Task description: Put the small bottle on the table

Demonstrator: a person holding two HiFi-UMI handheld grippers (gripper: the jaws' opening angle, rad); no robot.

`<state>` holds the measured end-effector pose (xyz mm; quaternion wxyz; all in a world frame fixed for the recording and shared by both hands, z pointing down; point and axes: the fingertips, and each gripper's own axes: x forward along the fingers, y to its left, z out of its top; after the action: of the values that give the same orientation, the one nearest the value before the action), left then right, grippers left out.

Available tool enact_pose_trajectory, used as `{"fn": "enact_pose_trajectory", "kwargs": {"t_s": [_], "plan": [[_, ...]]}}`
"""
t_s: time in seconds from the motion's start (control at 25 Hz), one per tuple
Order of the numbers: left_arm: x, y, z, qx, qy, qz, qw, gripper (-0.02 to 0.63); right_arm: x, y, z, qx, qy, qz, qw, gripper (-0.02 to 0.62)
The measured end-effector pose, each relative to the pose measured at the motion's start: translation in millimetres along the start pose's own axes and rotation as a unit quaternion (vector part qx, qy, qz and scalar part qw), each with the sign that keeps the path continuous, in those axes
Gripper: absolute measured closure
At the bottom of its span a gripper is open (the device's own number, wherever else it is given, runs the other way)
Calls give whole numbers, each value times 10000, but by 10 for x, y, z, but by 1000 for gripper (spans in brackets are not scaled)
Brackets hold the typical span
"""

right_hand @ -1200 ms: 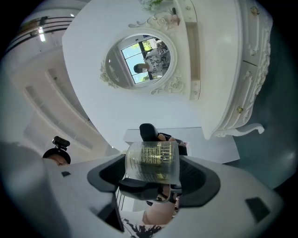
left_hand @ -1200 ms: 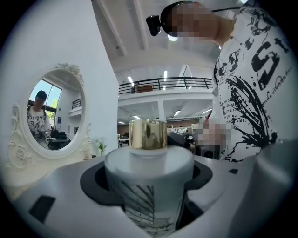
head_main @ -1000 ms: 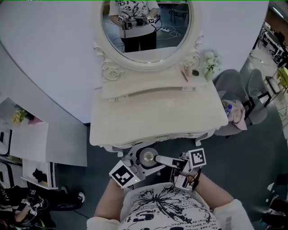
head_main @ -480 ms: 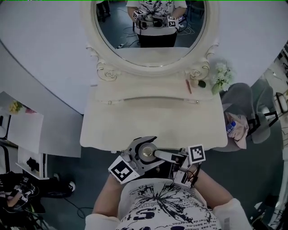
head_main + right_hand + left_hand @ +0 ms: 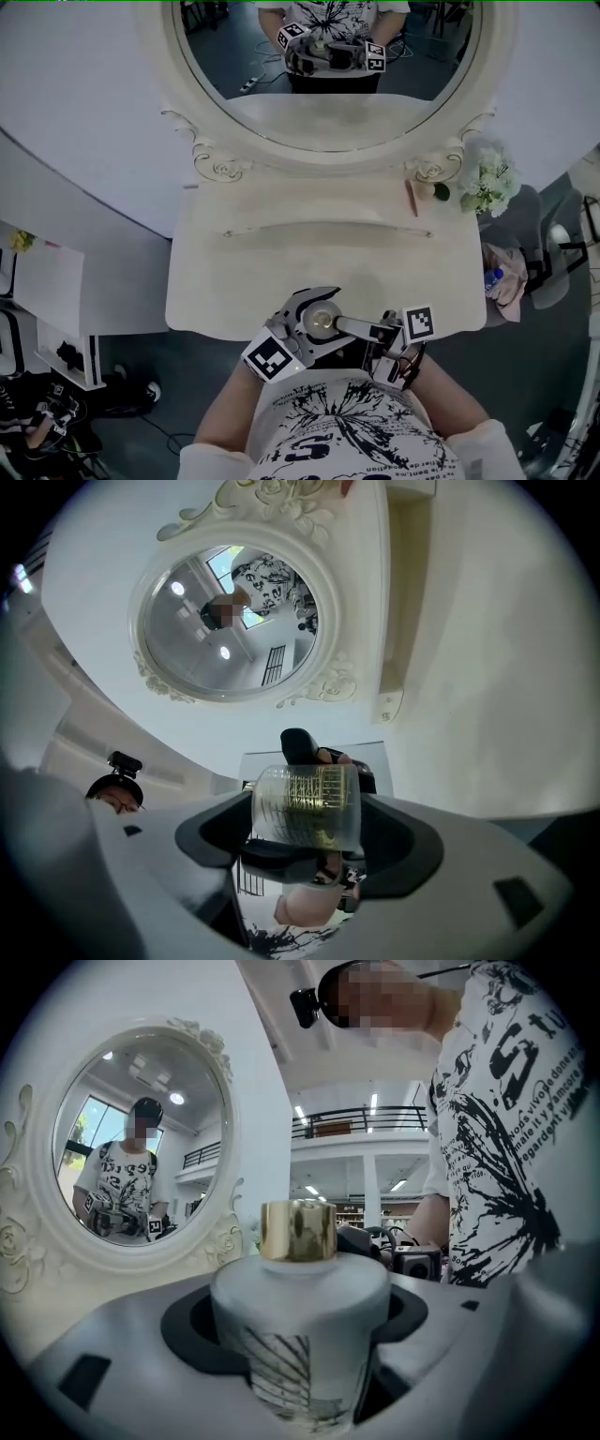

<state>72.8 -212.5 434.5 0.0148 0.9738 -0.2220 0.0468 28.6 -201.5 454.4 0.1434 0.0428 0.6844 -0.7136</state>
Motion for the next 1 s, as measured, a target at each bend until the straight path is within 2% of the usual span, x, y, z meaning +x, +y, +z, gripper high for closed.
{"fn": "enact_pose_trajectory", "kwargs": {"t_s": [0.24, 0.52, 0.72, 0.88, 1.0], "plan": [[58, 394, -266, -18, -130, 64, 9999, 253, 92, -310, 369, -60, -209, -194, 9996, 244], [93, 621, -726, -309, 166, -79, 9994, 253, 107, -732, 589, 115, -573, -346, 9977, 244], [105, 658, -1160, -228, 767, -150, 9967, 253, -30, -1082, 674, -366, -449, -1195, 9911, 244], [165, 688, -1282, -365, 795, -85, 9961, 253, -75, -1162, 737, -362, -405, -1355, 9893, 245], [233, 718, -1421, -367, 995, -59, 9943, 253, -166, -1252, 791, -282, -430, -1581, 9861, 260]]}}
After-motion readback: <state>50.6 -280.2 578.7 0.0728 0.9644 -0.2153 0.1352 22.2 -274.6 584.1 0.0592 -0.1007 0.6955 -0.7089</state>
